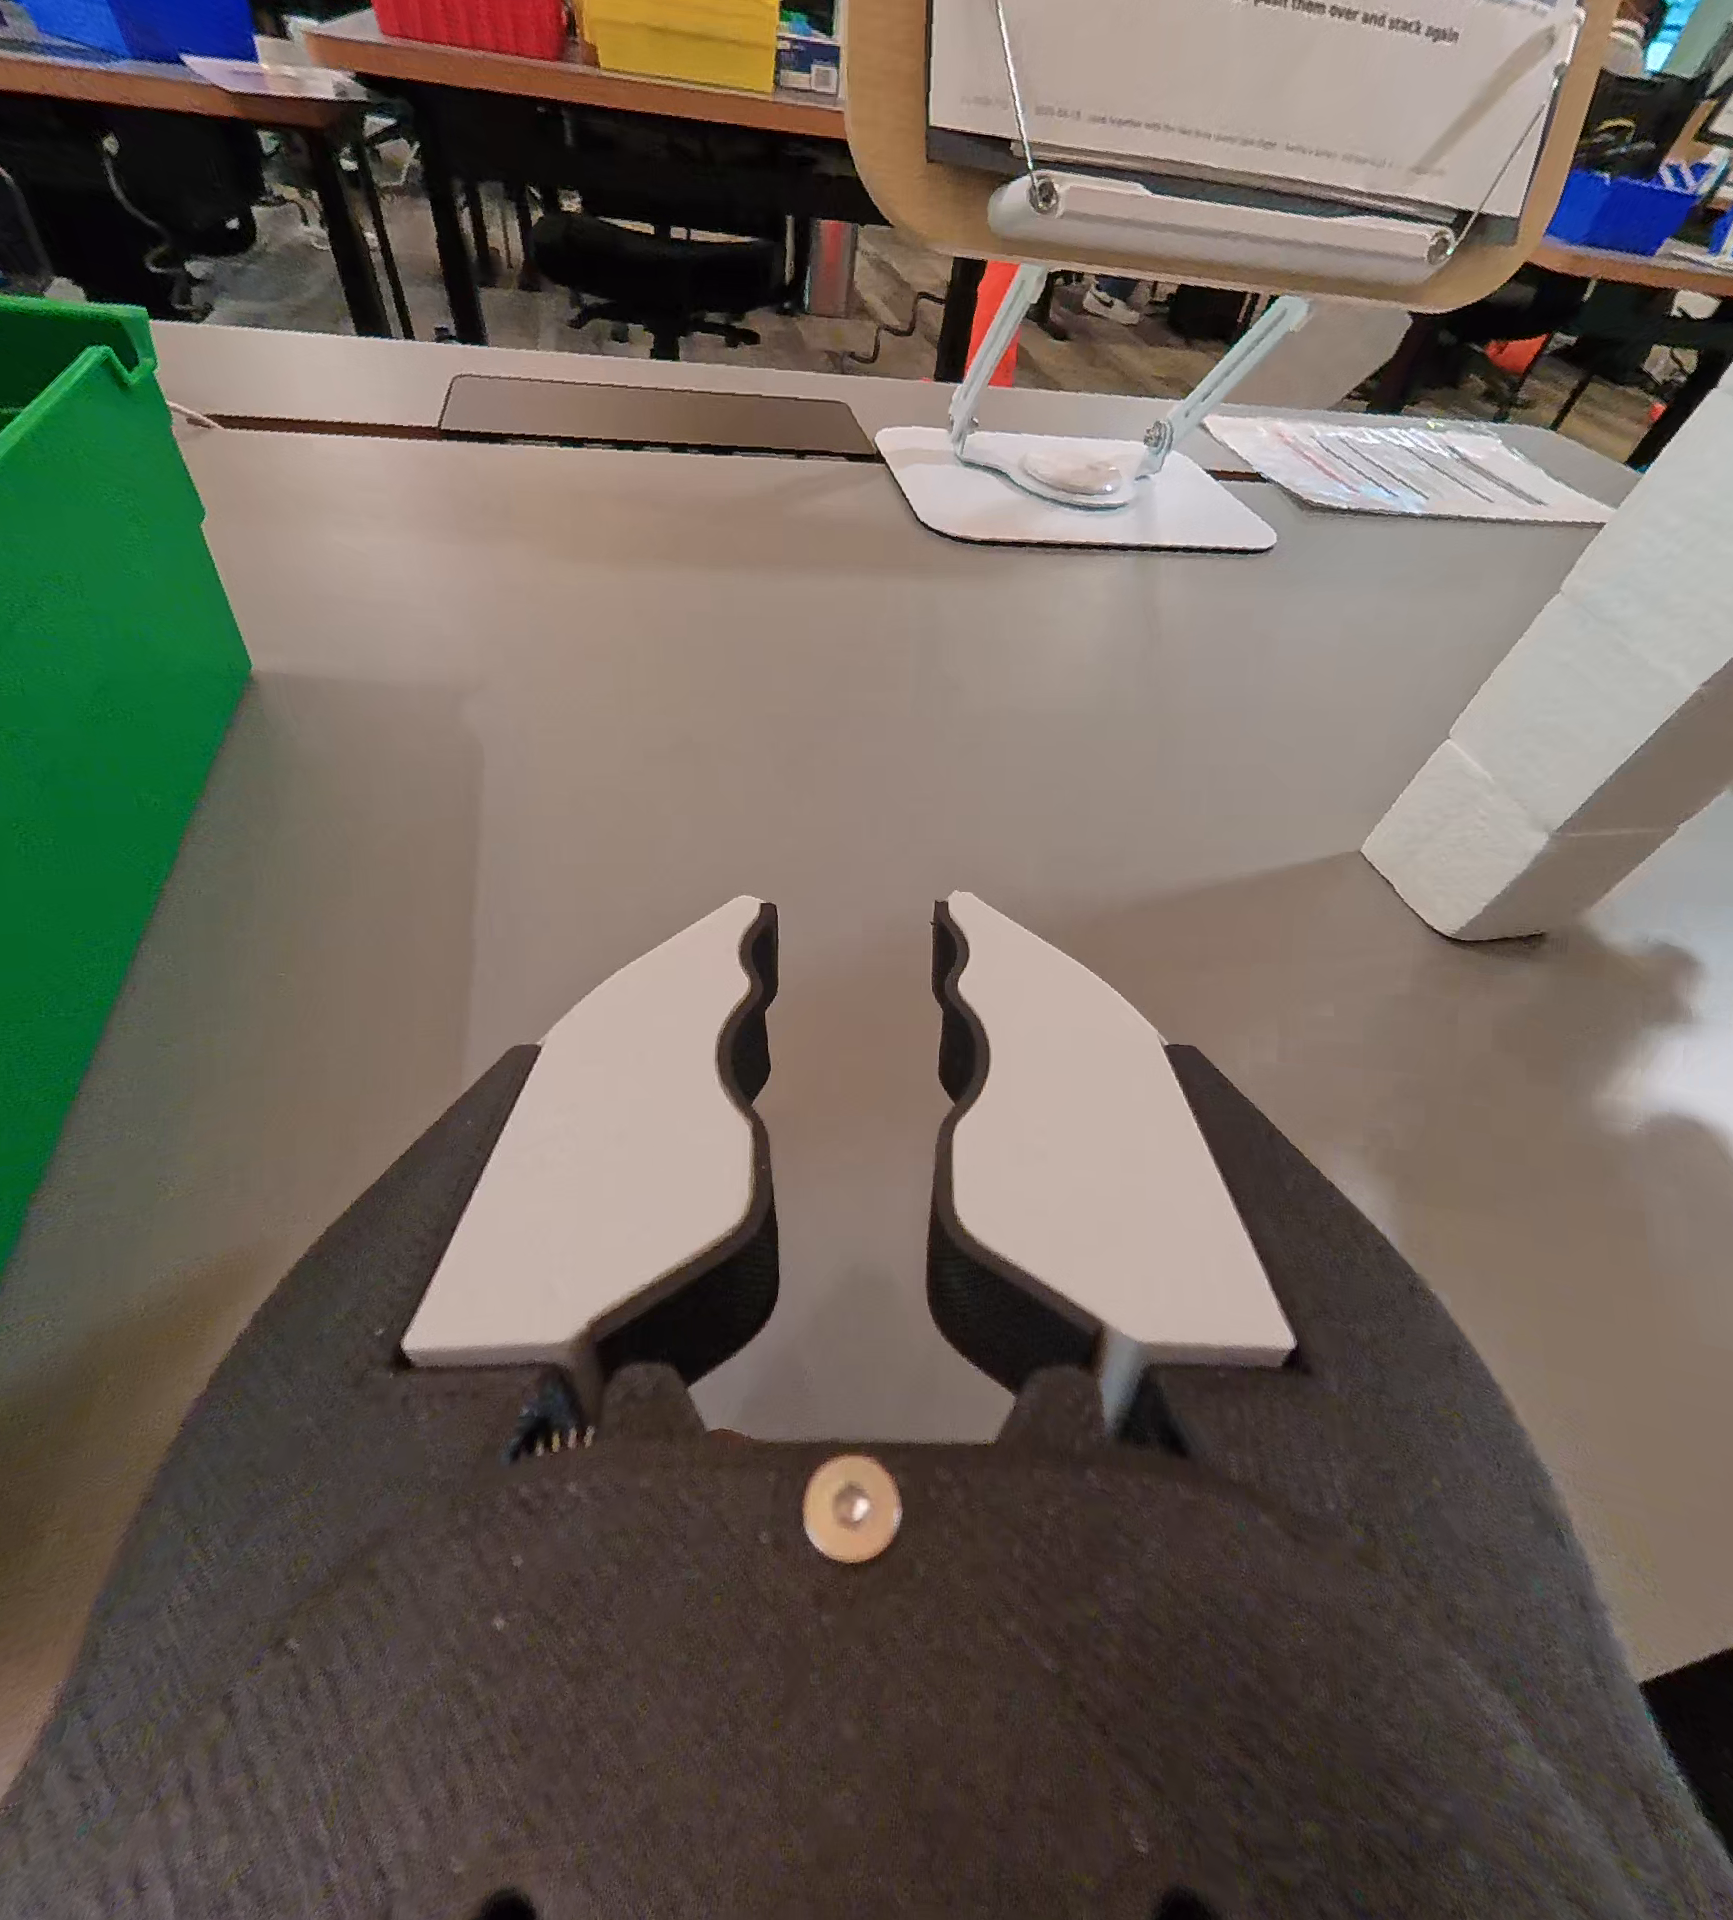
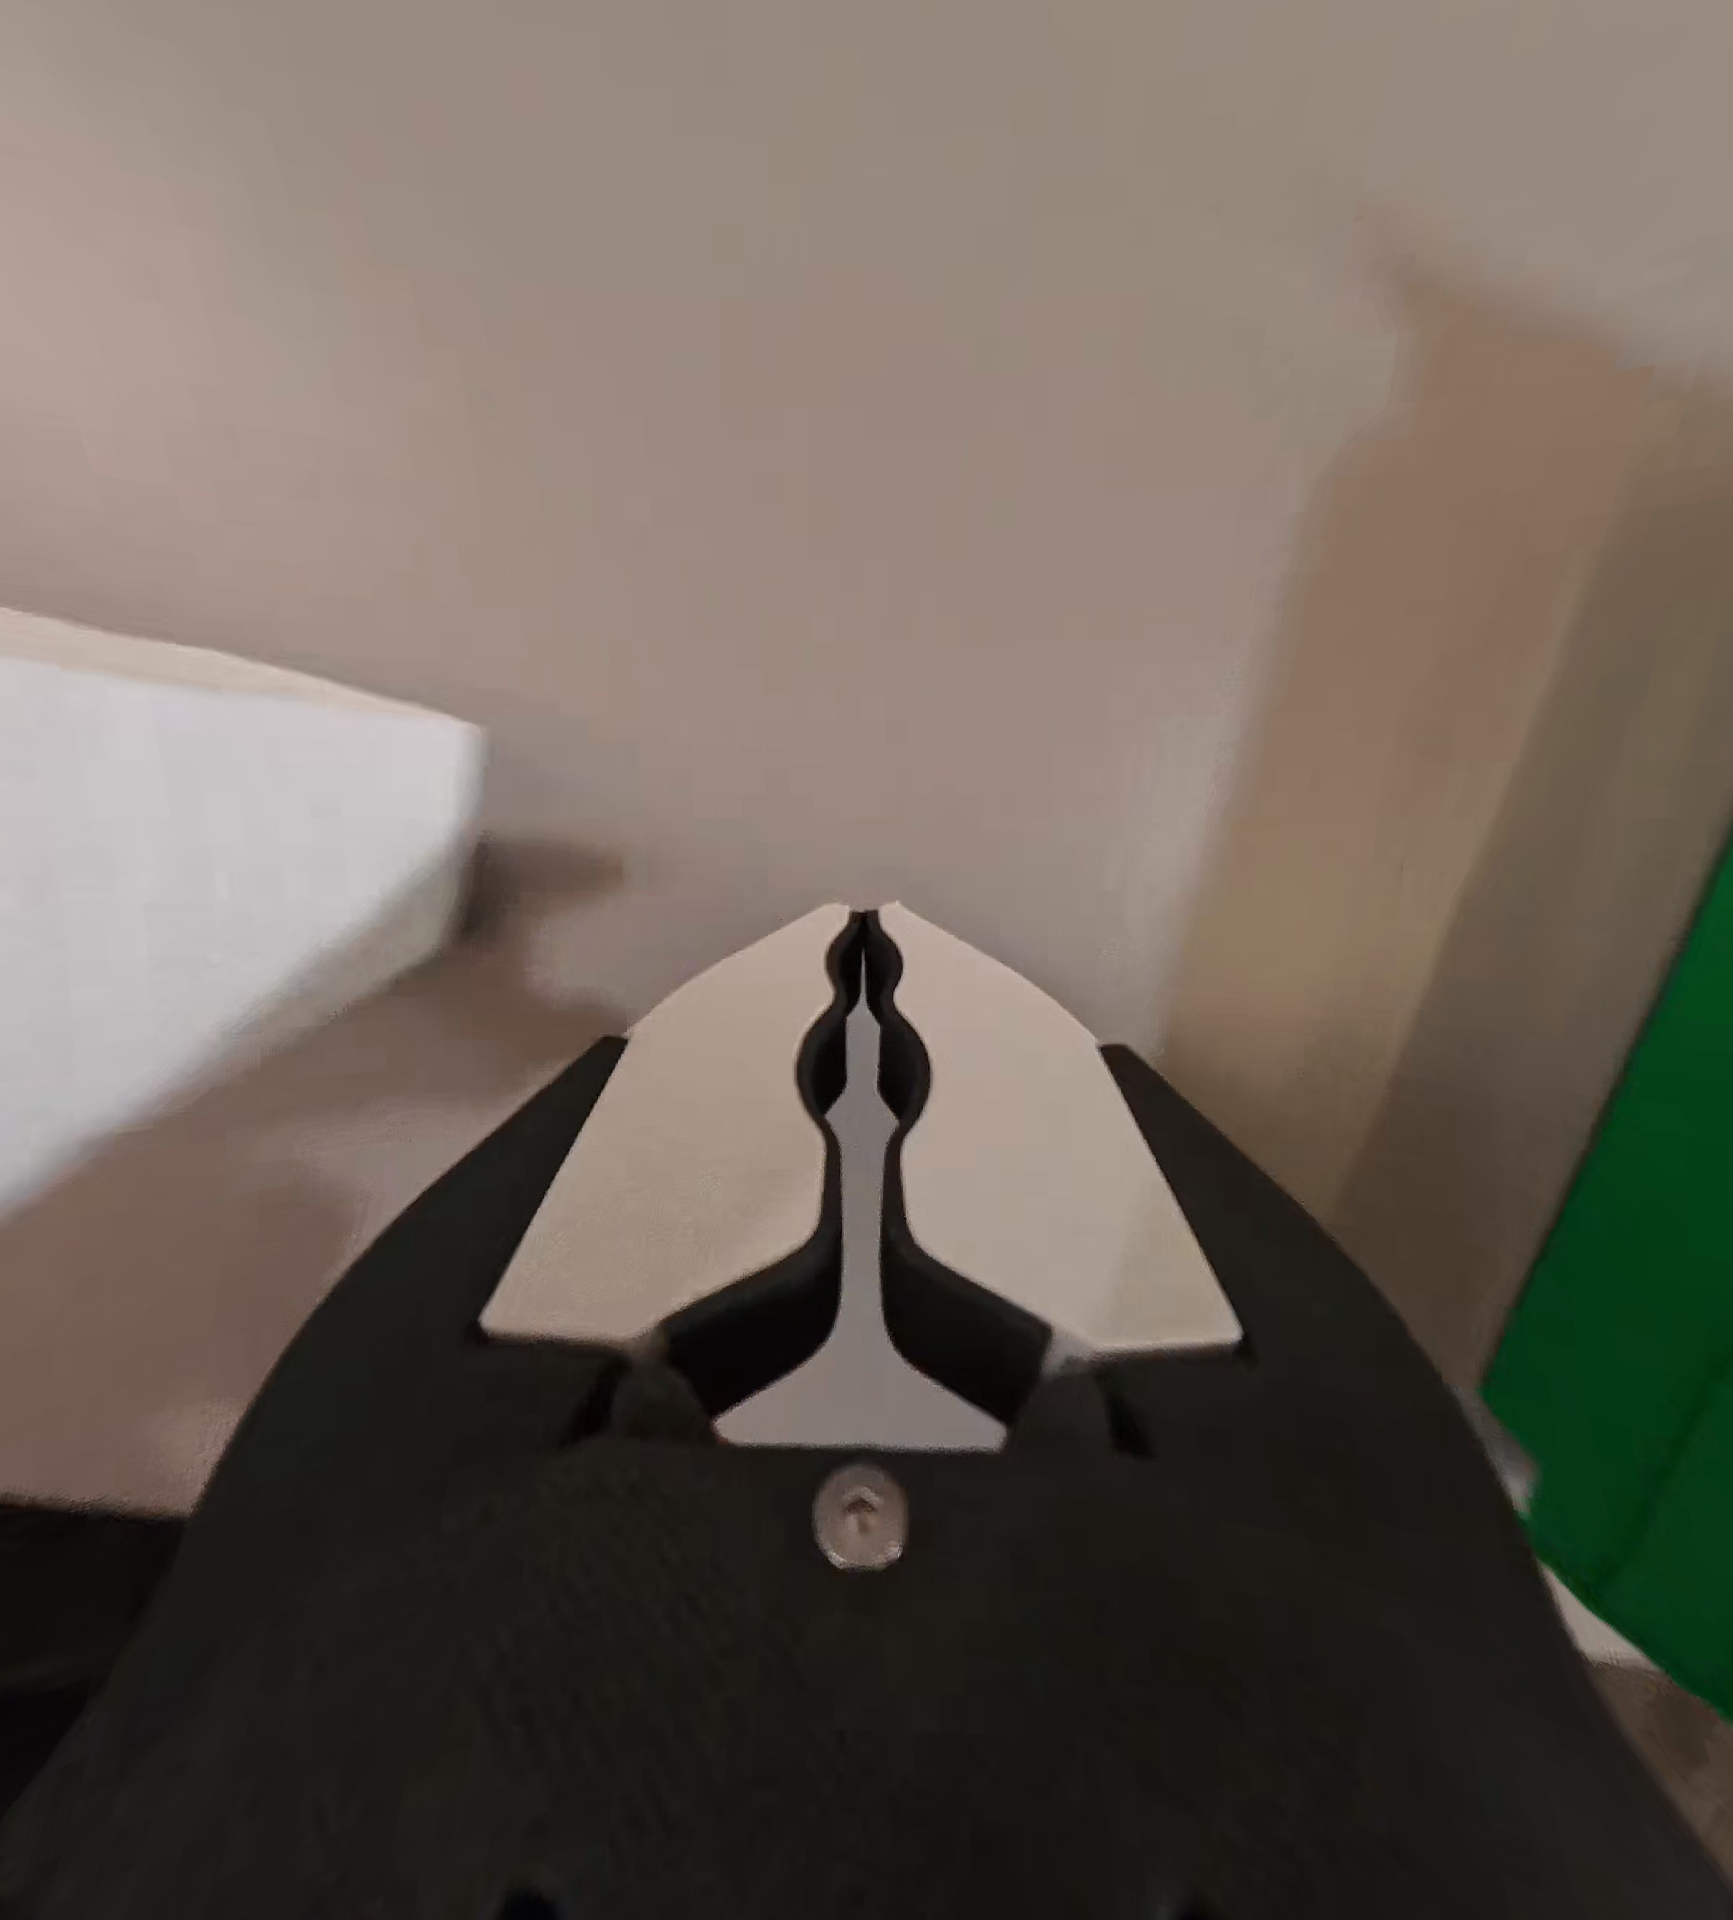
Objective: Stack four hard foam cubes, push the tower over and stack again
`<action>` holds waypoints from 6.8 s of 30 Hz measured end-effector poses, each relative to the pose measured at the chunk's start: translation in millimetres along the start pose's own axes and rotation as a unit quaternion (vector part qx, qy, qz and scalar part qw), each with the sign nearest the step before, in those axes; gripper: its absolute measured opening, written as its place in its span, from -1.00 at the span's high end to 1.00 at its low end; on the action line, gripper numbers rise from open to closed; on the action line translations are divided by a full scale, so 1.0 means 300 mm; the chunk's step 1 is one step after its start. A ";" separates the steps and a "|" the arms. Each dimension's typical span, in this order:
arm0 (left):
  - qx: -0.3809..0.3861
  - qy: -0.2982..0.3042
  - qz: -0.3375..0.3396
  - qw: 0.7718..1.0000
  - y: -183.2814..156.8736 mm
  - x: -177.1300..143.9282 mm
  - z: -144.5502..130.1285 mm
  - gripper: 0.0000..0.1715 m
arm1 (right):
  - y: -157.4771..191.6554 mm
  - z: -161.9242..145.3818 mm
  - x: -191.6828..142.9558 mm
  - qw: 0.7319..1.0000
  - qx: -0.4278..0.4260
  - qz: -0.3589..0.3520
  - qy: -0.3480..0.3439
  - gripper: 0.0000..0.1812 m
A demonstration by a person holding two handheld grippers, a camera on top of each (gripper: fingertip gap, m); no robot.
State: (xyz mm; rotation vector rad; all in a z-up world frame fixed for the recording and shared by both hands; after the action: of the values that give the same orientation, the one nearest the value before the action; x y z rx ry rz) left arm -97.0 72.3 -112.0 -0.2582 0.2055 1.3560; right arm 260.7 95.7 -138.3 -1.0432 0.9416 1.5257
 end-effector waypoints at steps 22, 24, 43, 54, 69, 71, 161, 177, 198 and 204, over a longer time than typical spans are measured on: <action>-0.017 -0.062 0.065 0.996 0.083 -0.027 0.061 0.71 | 0.179 0.038 -0.091 0.886 -0.115 0.325 -0.311 1.00; -0.009 -0.055 0.062 0.997 0.076 -0.019 0.051 0.71 | 0.204 0.062 -0.131 0.857 -0.109 0.362 -0.350 0.99; -0.077 -0.037 -0.066 0.994 -0.089 0.017 0.089 0.67 | 0.430 0.093 -0.075 0.835 -0.347 0.160 -0.395 0.33; 0.013 -0.071 -0.057 0.996 -0.104 0.103 0.138 0.67 | 0.563 0.162 0.084 0.902 -0.283 0.127 -0.300 0.06; -0.094 -0.078 -0.026 0.992 -0.192 0.141 0.162 0.73 | 0.288 0.121 -0.045 0.862 -0.341 0.169 -0.335 0.34; -0.050 -0.084 -0.027 0.995 -0.234 0.161 0.169 0.75 | 0.206 0.087 -0.038 0.869 -0.328 0.188 -0.320 0.34; -0.009 -0.032 -0.122 0.992 -0.263 0.141 0.122 0.75 | 0.308 0.012 0.069 0.869 -0.365 0.197 -0.270 0.47; -0.006 -0.035 -0.120 0.992 -0.262 0.141 0.125 0.75 | 0.334 -0.011 0.073 0.866 -0.368 0.227 -0.250 0.53; -0.008 -0.033 -0.120 0.992 -0.262 0.143 0.123 0.75 | 0.299 0.016 0.080 0.878 -0.354 0.189 -0.260 0.59; -0.008 -0.032 -0.121 0.992 -0.262 0.143 0.122 0.75 | 0.288 0.024 0.080 0.881 -0.350 0.179 -0.264 0.61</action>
State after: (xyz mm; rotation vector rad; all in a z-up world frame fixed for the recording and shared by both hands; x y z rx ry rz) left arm -11.5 108.3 -84.7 -0.2434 0.1056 1.1237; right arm 172.0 94.4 -154.0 -0.8618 0.1766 2.4052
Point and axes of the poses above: each gripper's, where its closed fingertips meet, x out along the fingers, z out of its top, y = z × x across the jaws, the point moved 2 cm from there along -x, back along the fingers, and after that the axes turned 10 degrees about z, right-handed, at the moved point
